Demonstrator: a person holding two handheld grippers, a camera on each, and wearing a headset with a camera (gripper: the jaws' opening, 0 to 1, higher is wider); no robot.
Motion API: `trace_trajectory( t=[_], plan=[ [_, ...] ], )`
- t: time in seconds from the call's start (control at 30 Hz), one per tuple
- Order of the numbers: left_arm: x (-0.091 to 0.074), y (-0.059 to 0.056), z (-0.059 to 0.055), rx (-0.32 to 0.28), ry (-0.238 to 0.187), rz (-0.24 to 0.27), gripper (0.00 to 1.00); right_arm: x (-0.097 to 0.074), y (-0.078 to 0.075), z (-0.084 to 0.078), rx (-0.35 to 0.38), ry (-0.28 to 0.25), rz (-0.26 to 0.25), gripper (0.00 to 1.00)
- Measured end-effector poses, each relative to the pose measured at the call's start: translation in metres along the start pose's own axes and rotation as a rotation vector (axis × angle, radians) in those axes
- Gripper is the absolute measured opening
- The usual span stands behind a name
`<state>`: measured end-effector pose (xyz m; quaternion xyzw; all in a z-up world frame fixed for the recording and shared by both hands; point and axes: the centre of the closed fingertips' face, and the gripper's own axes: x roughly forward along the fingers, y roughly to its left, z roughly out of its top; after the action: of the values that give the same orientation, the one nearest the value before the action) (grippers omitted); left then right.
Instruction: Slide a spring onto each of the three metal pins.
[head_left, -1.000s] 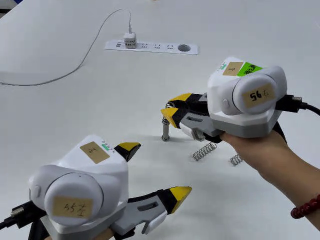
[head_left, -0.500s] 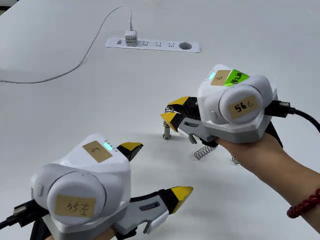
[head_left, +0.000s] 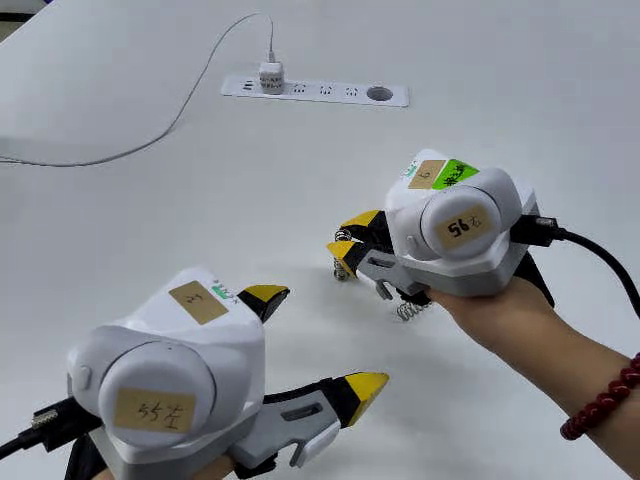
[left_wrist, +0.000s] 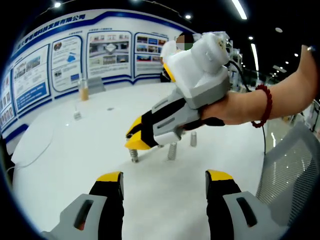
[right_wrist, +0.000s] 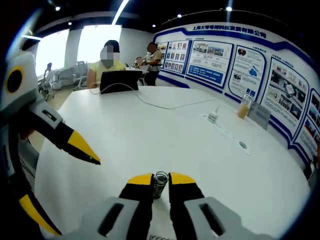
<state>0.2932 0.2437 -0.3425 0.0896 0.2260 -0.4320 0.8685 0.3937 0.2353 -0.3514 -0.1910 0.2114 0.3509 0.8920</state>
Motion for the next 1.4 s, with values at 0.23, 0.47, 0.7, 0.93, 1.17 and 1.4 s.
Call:
trace_trajectory(
  t=[0.23, 0.47, 0.7, 0.93, 1.17, 1.4],
  plan=[
    [0.000, -0.002, 0.002, -0.010, -0.008, -0.009, 0.67, 0.003, 0.000, -0.007, 0.030, 0.016, 0.003, 0.13],
    [-0.001, -0.001, 0.005, -0.014, -0.024, -0.006, 0.66, 0.004, 0.002, -0.009, 0.027, 0.026, 0.005, 0.13],
    [-0.001, 0.000, 0.004, -0.006, -0.020, -0.002, 0.65, 0.004, 0.001, -0.008, 0.042, 0.027, -0.010, 0.17],
    [-0.002, 0.000, 0.006, 0.012, -0.021, 0.005, 0.63, -0.004, 0.001, -0.001, 0.088, 0.014, -0.005, 0.25],
    [-0.001, -0.001, 0.007, 0.019, -0.015, 0.006, 0.62, -0.022, -0.004, 0.006, 0.105, 0.001, -0.032, 0.29],
    [0.001, -0.005, 0.010, 0.040, -0.019, -0.006, 0.60, -0.045, -0.013, 0.008, 0.149, -0.017, -0.061, 0.33]
  ],
)
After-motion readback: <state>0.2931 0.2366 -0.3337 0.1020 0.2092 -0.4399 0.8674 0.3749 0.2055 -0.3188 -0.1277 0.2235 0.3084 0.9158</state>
